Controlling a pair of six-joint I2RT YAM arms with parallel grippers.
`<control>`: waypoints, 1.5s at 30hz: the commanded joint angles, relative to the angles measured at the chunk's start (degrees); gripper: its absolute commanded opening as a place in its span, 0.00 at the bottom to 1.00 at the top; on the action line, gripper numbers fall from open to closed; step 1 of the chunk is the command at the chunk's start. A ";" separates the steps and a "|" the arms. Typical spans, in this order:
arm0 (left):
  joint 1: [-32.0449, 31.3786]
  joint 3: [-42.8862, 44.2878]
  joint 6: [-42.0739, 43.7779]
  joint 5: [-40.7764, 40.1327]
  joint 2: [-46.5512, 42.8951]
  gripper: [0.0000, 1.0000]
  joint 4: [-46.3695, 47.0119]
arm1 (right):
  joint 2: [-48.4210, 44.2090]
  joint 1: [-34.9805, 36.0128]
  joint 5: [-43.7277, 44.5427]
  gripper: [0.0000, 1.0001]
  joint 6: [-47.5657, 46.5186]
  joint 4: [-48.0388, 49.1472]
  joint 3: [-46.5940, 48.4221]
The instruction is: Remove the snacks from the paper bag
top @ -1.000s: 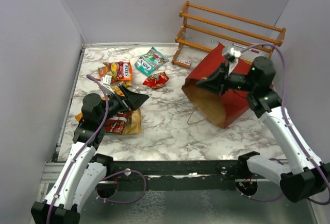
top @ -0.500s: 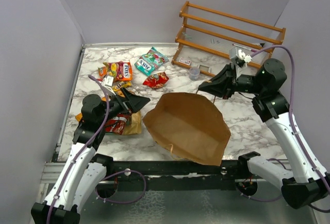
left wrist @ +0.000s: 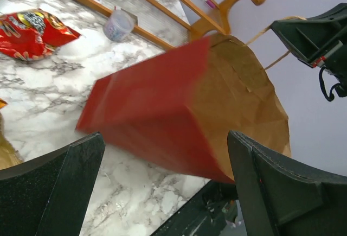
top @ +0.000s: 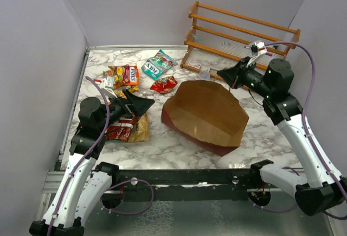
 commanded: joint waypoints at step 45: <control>-0.27 7.97 -10.08 8.30 16.28 0.93 20.62 | -3.12 -6.40 10.21 0.94 -2.83 -20.39 10.62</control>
